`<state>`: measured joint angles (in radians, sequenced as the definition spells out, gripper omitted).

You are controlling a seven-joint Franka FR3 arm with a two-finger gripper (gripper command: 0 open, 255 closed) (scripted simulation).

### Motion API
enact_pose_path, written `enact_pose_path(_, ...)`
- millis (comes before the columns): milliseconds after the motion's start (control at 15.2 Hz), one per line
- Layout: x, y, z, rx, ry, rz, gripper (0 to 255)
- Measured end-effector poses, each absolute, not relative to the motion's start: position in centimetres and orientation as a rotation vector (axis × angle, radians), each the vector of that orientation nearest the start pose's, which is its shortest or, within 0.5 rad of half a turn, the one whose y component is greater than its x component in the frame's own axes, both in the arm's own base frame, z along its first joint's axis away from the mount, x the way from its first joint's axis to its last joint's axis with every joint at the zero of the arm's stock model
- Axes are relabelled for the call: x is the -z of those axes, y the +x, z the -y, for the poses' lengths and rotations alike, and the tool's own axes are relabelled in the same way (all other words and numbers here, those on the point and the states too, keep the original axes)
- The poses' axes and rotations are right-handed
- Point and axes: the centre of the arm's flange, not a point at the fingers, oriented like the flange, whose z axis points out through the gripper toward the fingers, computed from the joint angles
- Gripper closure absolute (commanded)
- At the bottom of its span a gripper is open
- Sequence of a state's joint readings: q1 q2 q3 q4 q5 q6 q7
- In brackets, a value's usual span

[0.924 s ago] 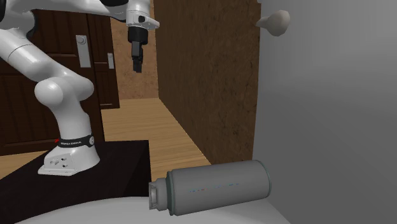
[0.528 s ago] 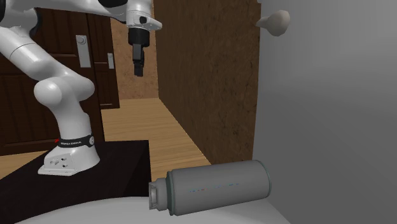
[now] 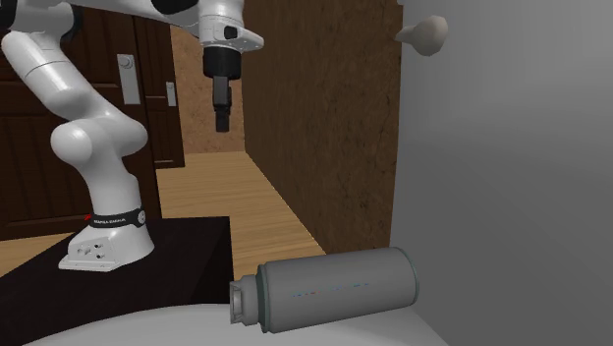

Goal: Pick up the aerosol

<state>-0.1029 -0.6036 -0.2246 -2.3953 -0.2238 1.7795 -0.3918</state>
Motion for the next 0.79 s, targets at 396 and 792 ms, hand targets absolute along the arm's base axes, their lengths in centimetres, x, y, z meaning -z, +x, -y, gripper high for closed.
enact_pose_path(396, -50.2, 37.0, 21.7, -0.058, -3.204, 0.264, 0)
enact_pose_path(792, -48.2, 39.6, 28.8, -0.036, -3.197, 0.281, 0)
